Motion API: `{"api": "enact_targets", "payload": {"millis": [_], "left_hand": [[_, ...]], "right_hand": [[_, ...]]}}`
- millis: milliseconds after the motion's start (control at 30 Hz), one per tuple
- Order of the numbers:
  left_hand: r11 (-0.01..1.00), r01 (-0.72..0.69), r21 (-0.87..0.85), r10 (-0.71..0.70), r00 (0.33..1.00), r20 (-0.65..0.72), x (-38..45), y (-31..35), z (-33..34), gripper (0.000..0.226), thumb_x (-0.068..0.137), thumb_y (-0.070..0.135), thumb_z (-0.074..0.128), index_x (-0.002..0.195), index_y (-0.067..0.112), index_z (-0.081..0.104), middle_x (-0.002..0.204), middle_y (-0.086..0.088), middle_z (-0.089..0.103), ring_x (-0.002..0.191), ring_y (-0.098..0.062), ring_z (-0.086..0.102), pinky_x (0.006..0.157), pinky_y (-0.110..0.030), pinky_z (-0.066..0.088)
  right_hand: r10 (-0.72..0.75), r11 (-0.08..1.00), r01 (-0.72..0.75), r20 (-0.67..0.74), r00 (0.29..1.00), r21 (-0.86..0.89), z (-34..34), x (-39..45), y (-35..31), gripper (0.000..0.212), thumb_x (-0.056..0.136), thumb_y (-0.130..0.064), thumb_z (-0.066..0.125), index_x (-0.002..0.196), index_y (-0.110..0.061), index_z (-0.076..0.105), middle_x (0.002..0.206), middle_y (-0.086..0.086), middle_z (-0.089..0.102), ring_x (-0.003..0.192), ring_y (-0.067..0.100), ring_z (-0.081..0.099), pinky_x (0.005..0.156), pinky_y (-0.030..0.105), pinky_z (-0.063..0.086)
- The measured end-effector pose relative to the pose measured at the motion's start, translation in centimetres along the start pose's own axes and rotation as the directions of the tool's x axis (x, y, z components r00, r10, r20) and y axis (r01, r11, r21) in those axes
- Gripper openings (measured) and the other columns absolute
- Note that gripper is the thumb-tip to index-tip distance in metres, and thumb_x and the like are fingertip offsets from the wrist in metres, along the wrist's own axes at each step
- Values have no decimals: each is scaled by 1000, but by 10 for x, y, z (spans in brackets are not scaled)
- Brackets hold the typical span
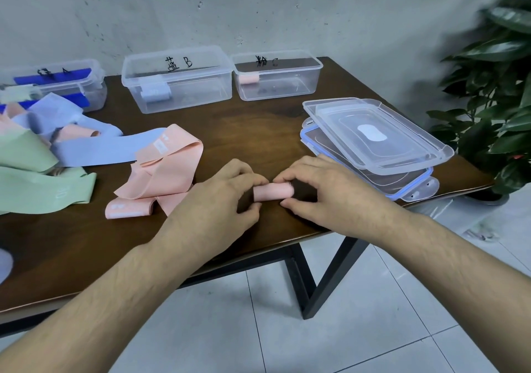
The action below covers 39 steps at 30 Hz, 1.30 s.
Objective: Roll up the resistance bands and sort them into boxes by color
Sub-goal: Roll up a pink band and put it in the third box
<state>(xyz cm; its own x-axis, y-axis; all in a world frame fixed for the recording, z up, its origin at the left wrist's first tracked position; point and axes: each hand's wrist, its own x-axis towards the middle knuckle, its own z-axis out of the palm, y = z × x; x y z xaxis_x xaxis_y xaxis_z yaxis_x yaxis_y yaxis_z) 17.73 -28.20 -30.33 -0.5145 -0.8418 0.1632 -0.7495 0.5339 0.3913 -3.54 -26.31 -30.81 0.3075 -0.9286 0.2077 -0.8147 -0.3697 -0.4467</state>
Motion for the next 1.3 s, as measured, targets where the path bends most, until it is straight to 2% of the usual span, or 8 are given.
{"api": "enact_targets", "payload": {"millis": [100,267,367,533,700,900,1167,1300], "left_hand": [[1000,21,20,-21,1000,-12,4,3,-1,33,94,32,59,127,38,59,104,19,40,71,-3,51,56,-10,33],[998,50,24,-50,999,10,5,3,-8,35,96,31,55,129,44,56,71,16,49,72,-4,51,62,-18,40],[997,72,3,-72,997,3,7,-1,-9,36,95,33,55,127,48,54,74,13,57,72,-5,56,67,-30,52],[974,119,-195,-126,992,-21,16,-6,-6,43,93,30,59,132,47,50,89,21,64,70,2,55,62,-17,46],[685,261,-680,-352,936,5,25,2,-6,41,95,27,61,133,36,49,101,18,72,66,-6,66,61,-19,48],[298,427,-854,-420,862,285,39,13,-14,32,90,40,68,120,30,64,102,4,74,82,-13,70,68,-27,49],[296,434,-851,-424,858,290,52,12,-24,43,78,46,76,119,36,66,108,9,72,105,-13,64,83,-28,49],[262,433,-863,-398,863,312,55,7,-33,37,85,33,74,121,33,66,111,8,72,107,-15,67,96,-36,55]], "right_hand": [[14,1000,-14,16,1000,-10,-2,3,0,24,90,-32,69,113,-37,65,103,-22,57,101,7,49,92,25,41],[31,999,-30,-11,999,34,-5,6,-3,18,85,-31,71,102,-33,66,97,-18,60,98,7,53,88,28,45],[33,999,-32,-17,999,33,-7,9,-7,18,82,-31,73,97,-31,64,94,-18,59,96,6,53,85,28,45],[81,996,-78,-85,993,35,-11,17,-10,23,78,-34,73,94,-29,57,88,-16,59,89,5,53,73,24,45],[150,988,-146,-138,979,40,-16,30,-11,34,80,-38,77,100,-31,50,96,-17,59,87,3,59,71,13,48],[186,982,-179,-143,972,58,-20,39,-18,32,83,-45,73,98,-32,47,90,-19,56,83,3,58,71,20,54],[199,975,-184,-116,973,124,-25,49,-33,32,85,-42,73,97,-31,46,86,-19,55,79,3,58,68,16,51],[193,975,-178,-113,975,131,-28,56,-41,34,83,-40,75,99,-31,46,89,-20,55,83,3,59,71,19,54]]}}
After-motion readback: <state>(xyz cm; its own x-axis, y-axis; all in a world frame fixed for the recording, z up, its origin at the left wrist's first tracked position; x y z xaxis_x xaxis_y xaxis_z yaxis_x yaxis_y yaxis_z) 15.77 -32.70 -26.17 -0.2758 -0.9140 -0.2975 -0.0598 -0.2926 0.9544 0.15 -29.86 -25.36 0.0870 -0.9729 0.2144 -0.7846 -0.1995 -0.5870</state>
